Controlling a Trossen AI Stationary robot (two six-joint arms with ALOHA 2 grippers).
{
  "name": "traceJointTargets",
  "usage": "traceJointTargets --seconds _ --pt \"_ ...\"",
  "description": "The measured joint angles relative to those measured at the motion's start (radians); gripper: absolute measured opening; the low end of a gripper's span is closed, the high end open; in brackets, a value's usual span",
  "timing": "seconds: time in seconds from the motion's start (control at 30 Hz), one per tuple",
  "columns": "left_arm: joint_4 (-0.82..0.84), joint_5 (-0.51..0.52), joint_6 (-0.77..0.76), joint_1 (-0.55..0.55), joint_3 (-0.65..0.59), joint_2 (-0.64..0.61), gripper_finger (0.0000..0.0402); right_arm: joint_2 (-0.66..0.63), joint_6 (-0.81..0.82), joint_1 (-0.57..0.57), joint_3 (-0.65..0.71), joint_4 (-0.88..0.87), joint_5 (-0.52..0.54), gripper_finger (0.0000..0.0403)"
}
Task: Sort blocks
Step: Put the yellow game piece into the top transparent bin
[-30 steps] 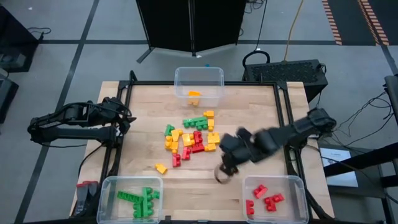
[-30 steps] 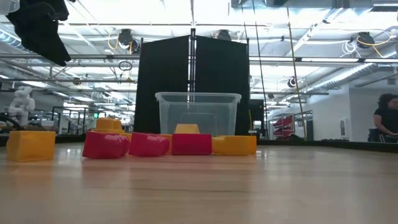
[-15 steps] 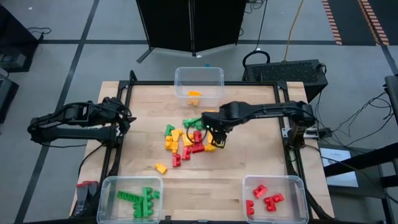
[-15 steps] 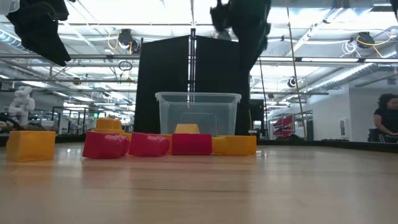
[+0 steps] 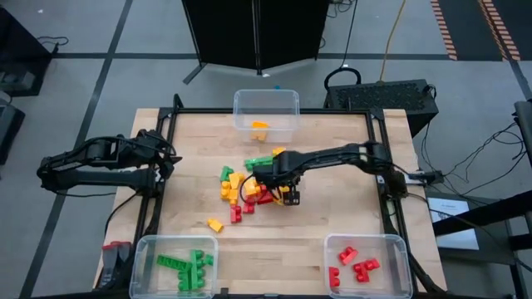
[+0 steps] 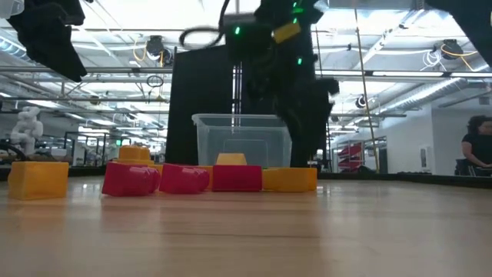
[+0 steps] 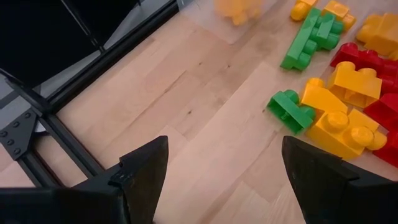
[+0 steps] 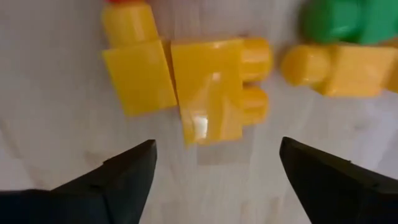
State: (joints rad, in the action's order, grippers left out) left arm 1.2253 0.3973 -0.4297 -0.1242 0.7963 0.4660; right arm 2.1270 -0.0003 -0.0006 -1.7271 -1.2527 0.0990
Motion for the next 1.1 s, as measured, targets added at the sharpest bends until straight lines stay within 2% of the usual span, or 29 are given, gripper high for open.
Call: traceJointTargets --seconds 0.2,0.43,0.6,0.87,1.0,1.1 --pt "0.043 0.0 -0.001 0.0 0.0 0.0 0.0287 0.033 -0.068 -0.007 0.0 0.061 0.038 0.0338" --pt "0.056 0.0 -0.002 0.0 0.0 0.0 0.0287 0.04 -0.101 -0.033 -0.001 0.179 0.027 0.034" --pt "0.056 0.0 -0.001 0.0 0.0 0.0 0.0287 0.059 -0.084 -0.042 0.012 0.181 -0.022 0.034" --pt "0.056 0.0 0.0 0.0 0.0 0.0 0.0287 0.078 -0.031 -0.042 0.069 0.203 -0.028 0.0339" --pt "0.056 0.0 0.0 0.0 0.0 0.0 0.0287 0.073 0.014 -0.042 0.101 0.234 -0.037 0.0318" --pt "0.056 0.0 0.0 0.0 0.0 0.0 0.0287 0.073 0.018 -0.04 0.103 0.25 -0.033 0.0278"
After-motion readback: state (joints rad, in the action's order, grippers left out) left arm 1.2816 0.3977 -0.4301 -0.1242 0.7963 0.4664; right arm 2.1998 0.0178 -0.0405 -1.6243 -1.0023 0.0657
